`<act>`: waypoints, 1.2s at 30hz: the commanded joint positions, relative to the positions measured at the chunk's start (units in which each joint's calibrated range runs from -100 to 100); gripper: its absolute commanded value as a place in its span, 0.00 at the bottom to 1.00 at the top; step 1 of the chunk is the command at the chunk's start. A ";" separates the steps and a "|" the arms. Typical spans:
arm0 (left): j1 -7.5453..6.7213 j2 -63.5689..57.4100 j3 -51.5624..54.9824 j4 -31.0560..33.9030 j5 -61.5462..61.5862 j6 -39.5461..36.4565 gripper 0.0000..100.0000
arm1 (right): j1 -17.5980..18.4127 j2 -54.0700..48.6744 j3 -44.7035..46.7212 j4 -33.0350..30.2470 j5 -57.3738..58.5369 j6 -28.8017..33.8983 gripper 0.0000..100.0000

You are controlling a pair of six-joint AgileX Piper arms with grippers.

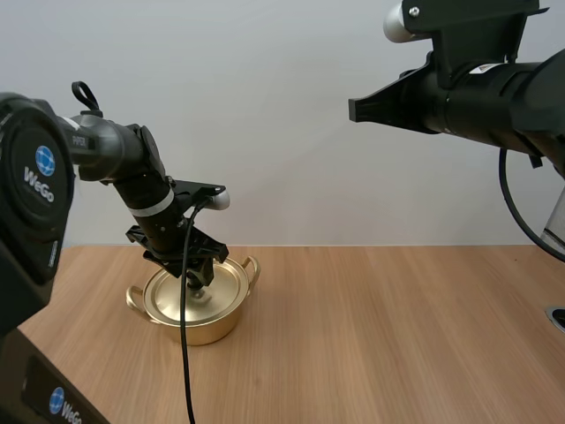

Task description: Open the pot, put the car inside, and close it

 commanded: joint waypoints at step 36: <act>0.05 -78.45 37.86 -15.95 -63.24 -0.78 0.81 | -0.03 5.57 -0.04 -8.99 -2.65 5.80 0.00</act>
